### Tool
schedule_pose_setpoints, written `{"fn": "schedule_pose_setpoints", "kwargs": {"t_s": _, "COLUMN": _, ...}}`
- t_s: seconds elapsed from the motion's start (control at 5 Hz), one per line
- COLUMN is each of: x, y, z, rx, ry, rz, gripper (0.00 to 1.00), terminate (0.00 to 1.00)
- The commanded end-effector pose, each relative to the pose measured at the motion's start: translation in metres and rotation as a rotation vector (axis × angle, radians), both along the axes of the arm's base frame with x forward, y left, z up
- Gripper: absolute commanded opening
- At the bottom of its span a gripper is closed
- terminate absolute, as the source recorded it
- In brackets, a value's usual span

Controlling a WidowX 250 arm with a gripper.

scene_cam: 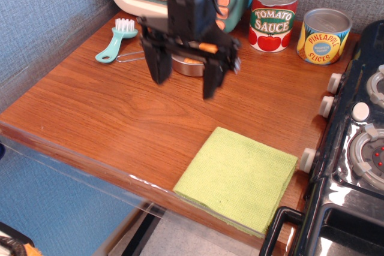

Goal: Move croissant to above towel

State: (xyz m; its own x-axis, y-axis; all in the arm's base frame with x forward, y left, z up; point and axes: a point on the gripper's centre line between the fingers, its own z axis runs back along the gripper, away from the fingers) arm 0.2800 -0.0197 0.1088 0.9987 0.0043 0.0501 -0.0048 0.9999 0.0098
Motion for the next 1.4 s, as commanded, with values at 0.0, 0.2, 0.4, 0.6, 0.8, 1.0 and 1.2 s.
{"fn": "schedule_pose_setpoints", "kwargs": {"t_s": 0.0, "x": 0.094, "y": 0.057, "z": 0.004, "rx": 0.042, "ry": -0.13, "rz": 0.169, "gripper": 1.0, "terminate": 0.0}}
{"fn": "schedule_pose_setpoints", "kwargs": {"t_s": 0.2, "x": 0.137, "y": 0.062, "z": -0.003, "rx": 0.011, "ry": -0.149, "rz": 0.215, "gripper": 1.0, "terminate": 0.0}}
{"fn": "schedule_pose_setpoints", "kwargs": {"t_s": 0.4, "x": 0.165, "y": 0.059, "z": -0.016, "rx": 0.026, "ry": -0.147, "rz": 0.239, "gripper": 1.0, "terminate": 0.0}}
{"fn": "schedule_pose_setpoints", "kwargs": {"t_s": 0.6, "x": 0.174, "y": 0.058, "z": -0.038, "rx": 0.041, "ry": -0.113, "rz": 0.239, "gripper": 1.0, "terminate": 0.0}}
{"fn": "schedule_pose_setpoints", "kwargs": {"t_s": 0.8, "x": 0.169, "y": 0.055, "z": -0.052, "rx": 0.056, "ry": -0.072, "rz": 0.233, "gripper": 1.0, "terminate": 0.0}}
{"fn": "schedule_pose_setpoints", "kwargs": {"t_s": 1.0, "x": 0.161, "y": 0.043, "z": -0.061, "rx": 0.048, "ry": -0.047, "rz": 0.214, "gripper": 1.0, "terminate": 0.0}}
{"fn": "schedule_pose_setpoints", "kwargs": {"t_s": 1.2, "x": 0.154, "y": 0.033, "z": -0.068, "rx": 0.045, "ry": -0.04, "rz": 0.211, "gripper": 1.0, "terminate": 0.0}}
